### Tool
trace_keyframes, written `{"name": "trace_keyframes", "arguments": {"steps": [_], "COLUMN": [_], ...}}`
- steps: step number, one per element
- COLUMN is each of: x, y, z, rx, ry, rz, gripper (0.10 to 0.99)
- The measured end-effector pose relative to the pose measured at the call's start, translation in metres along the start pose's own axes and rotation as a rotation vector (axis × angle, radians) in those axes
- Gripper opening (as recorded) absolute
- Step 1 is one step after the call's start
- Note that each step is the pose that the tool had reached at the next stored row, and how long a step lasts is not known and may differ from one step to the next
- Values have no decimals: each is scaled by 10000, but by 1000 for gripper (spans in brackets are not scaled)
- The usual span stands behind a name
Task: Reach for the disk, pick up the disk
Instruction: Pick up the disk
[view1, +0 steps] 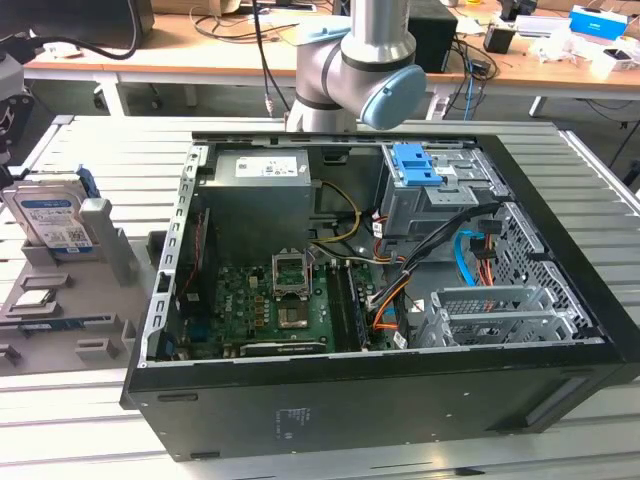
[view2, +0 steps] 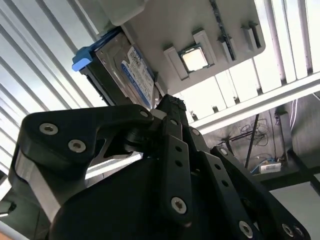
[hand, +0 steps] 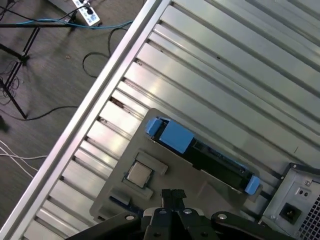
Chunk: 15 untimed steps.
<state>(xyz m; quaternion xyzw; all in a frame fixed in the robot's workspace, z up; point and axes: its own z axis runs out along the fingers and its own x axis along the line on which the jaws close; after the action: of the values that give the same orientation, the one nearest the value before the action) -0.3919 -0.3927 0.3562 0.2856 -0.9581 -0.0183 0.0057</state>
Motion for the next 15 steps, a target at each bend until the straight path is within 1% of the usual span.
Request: {"name": "trace_keyframes", "arguments": {"steps": [3, 9, 12, 13, 15], "x": [0, 0, 0, 0, 0], "y": [0, 0, 0, 0, 0], "z": [0, 0, 0, 0, 0], "rx": [1, 1, 1, 1, 2], "ry": [27, 56, 81, 92, 100], "rz": [-710, -1463, -2110, -2402, -2615], "gripper": [106, 106, 106, 106, 106]}}
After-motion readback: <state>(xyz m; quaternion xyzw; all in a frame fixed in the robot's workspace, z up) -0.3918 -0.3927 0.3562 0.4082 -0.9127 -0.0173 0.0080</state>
